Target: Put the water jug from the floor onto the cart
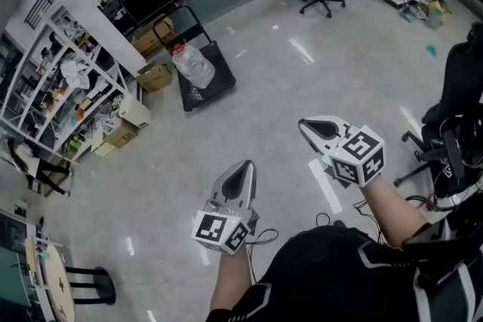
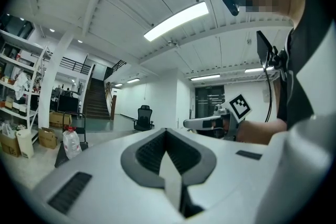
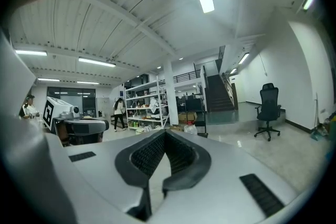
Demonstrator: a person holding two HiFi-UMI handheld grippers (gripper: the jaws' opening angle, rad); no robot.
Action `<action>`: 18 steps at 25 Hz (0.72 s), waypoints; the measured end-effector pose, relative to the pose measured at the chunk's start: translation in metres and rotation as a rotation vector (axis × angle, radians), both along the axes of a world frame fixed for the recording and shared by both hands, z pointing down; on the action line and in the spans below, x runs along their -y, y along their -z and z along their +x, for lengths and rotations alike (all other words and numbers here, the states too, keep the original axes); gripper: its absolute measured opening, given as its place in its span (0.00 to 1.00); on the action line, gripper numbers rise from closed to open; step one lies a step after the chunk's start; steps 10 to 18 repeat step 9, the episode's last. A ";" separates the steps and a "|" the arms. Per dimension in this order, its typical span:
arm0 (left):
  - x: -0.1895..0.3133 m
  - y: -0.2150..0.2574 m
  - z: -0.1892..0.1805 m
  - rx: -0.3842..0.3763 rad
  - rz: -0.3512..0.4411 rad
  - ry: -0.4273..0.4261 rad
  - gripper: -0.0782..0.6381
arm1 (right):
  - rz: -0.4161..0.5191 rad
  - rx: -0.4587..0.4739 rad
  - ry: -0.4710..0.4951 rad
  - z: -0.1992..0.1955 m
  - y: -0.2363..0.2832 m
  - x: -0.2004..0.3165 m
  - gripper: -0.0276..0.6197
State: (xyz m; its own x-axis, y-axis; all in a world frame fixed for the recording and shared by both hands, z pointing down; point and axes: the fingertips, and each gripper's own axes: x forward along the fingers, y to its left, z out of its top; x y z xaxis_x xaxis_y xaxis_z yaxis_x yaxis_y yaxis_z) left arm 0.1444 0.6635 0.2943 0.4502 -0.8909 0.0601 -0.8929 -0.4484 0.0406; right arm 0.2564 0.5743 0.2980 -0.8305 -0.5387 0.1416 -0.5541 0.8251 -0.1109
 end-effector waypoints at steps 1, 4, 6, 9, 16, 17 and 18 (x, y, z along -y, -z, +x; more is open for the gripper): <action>-0.001 0.000 0.002 0.003 0.000 0.000 0.10 | 0.002 0.000 -0.003 0.003 0.000 -0.001 0.05; 0.001 -0.005 0.007 -0.003 -0.003 0.013 0.10 | 0.001 0.004 -0.010 0.011 -0.004 0.000 0.05; 0.003 -0.009 0.009 0.008 -0.006 0.011 0.10 | 0.001 0.012 -0.015 0.015 -0.009 0.001 0.05; 0.004 -0.013 0.010 0.038 -0.008 0.003 0.10 | 0.008 0.029 -0.020 0.017 -0.012 0.000 0.05; 0.004 -0.013 0.010 0.038 -0.008 0.003 0.10 | 0.008 0.029 -0.020 0.017 -0.012 0.000 0.05; 0.004 -0.013 0.010 0.038 -0.008 0.003 0.10 | 0.008 0.029 -0.020 0.017 -0.012 0.000 0.05; 0.004 -0.013 0.010 0.038 -0.008 0.003 0.10 | 0.008 0.029 -0.020 0.017 -0.012 0.000 0.05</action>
